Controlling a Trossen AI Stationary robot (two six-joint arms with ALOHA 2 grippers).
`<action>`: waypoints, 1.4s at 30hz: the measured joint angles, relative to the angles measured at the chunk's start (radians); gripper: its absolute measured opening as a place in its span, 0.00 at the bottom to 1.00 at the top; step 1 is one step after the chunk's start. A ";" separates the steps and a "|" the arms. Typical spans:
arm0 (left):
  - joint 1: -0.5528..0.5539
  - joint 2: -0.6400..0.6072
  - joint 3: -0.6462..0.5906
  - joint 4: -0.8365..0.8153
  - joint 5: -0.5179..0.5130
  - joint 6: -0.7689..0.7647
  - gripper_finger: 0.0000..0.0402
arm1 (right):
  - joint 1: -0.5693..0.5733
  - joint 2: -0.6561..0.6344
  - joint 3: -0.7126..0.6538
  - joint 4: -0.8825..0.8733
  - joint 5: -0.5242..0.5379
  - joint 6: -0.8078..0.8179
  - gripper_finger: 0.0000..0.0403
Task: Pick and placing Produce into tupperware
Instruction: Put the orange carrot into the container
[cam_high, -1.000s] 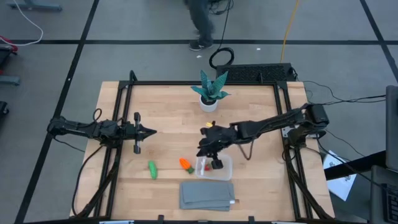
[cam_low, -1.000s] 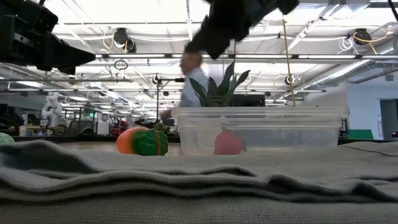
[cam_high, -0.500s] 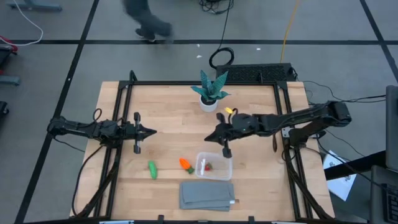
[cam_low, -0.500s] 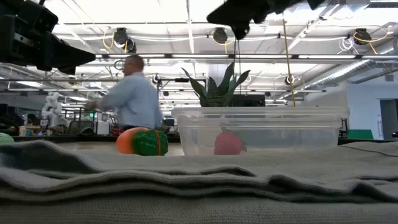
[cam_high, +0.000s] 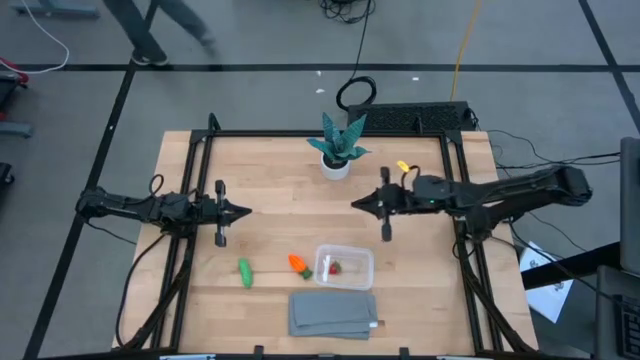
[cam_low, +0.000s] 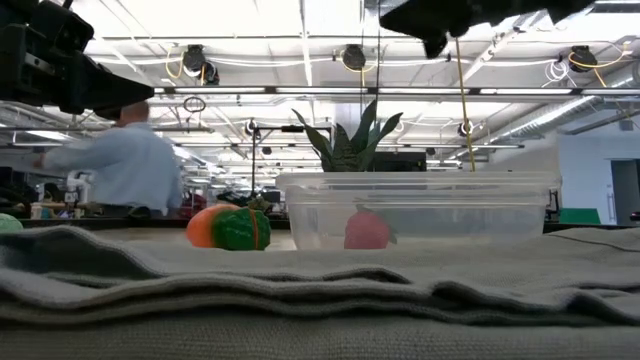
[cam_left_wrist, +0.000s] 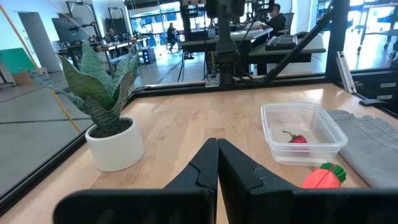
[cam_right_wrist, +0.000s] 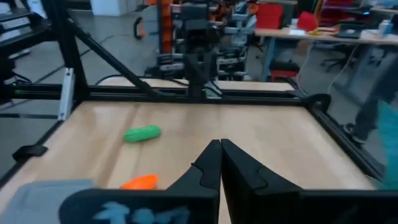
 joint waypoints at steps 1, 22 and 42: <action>0.000 0.000 0.000 0.000 -0.001 0.000 0.02 | -0.001 -0.021 -0.016 0.006 0.002 -0.007 0.00; 0.000 0.000 0.000 0.002 -0.025 0.027 0.02 | 0.001 -0.372 -0.424 0.267 0.069 -0.047 0.00; 0.000 0.000 0.000 0.002 -0.045 0.027 0.02 | -0.011 -0.618 -0.567 0.087 0.023 -0.002 0.00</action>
